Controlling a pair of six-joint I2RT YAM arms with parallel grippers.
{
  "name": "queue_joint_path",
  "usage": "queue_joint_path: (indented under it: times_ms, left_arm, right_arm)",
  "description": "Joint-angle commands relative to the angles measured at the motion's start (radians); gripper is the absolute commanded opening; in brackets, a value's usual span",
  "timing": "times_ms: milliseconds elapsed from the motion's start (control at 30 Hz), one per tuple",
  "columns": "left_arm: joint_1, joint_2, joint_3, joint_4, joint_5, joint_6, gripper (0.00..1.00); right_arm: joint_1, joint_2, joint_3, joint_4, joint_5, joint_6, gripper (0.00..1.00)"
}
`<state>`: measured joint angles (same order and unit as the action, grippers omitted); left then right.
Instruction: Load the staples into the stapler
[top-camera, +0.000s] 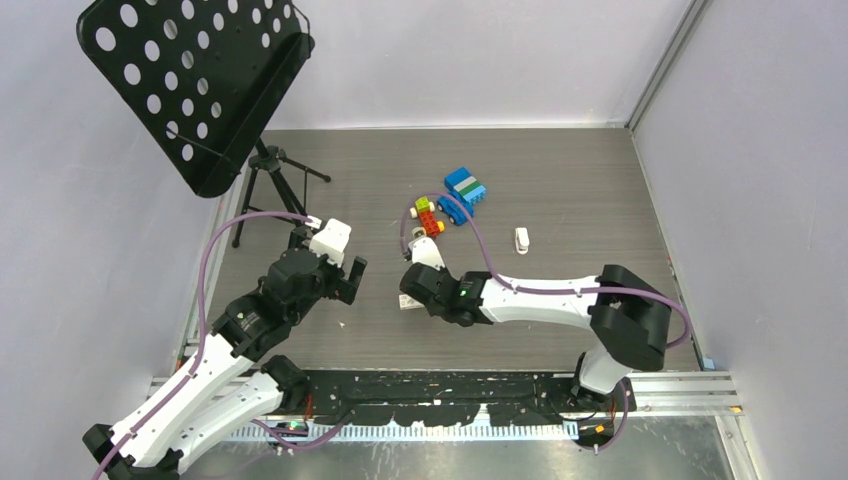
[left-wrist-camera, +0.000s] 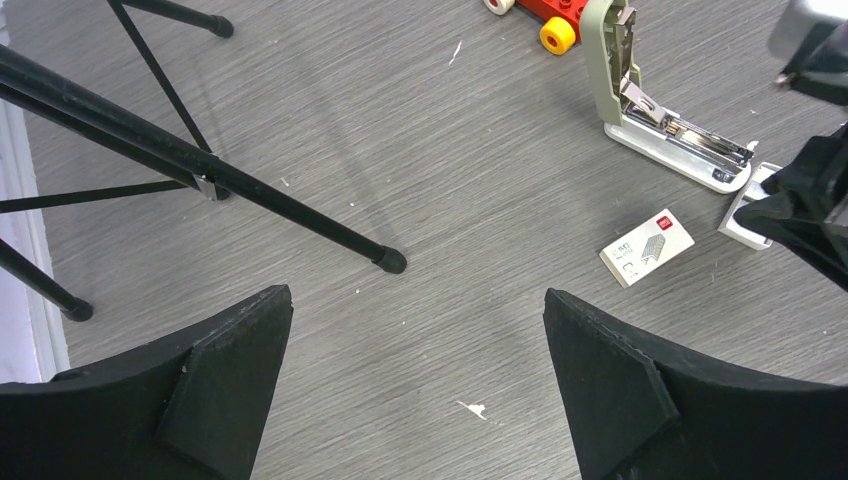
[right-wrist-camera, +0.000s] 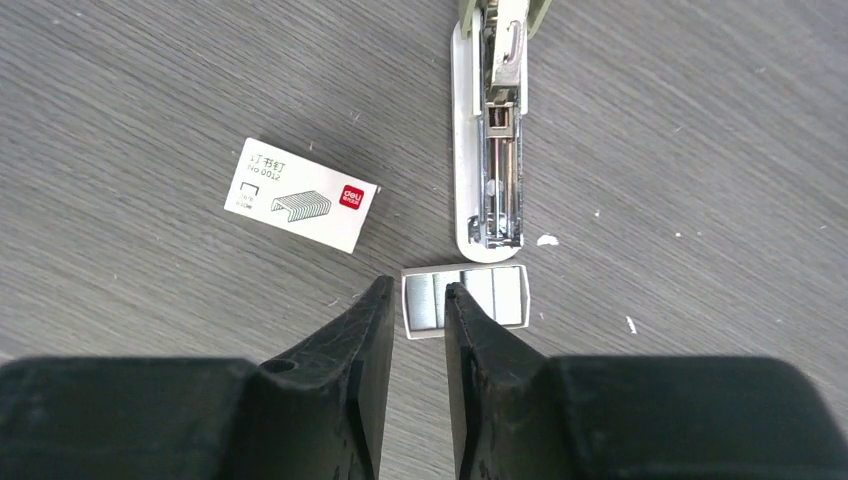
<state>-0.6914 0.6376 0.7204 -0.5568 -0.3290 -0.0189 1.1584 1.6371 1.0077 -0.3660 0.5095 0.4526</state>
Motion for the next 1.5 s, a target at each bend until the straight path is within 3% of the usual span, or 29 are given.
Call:
queue_joint_path:
  times_ms: [0, 333, 867, 1467]
  left_arm:
    - [0.004, 0.002, -0.006, 0.038, 0.010, -0.001, 1.00]
    - [0.003, 0.001, -0.006, 0.039, 0.012, -0.001, 1.00]
    - [0.005, 0.008, -0.005, 0.038, 0.019, -0.001, 1.00]
    - [0.004, 0.014, -0.006, 0.040, 0.022, 0.000, 1.00]
  right_arm:
    - [0.002, -0.075, -0.014, 0.006, 0.018, -0.059, 0.33]
    - [-0.015, -0.026, -0.042, 0.009, 0.033, -0.078, 0.38]
    - [-0.050, 0.042, -0.073, 0.053, 0.002, -0.074, 0.37]
    - [-0.072, 0.025, -0.095, 0.081, -0.086, -0.055, 0.17]
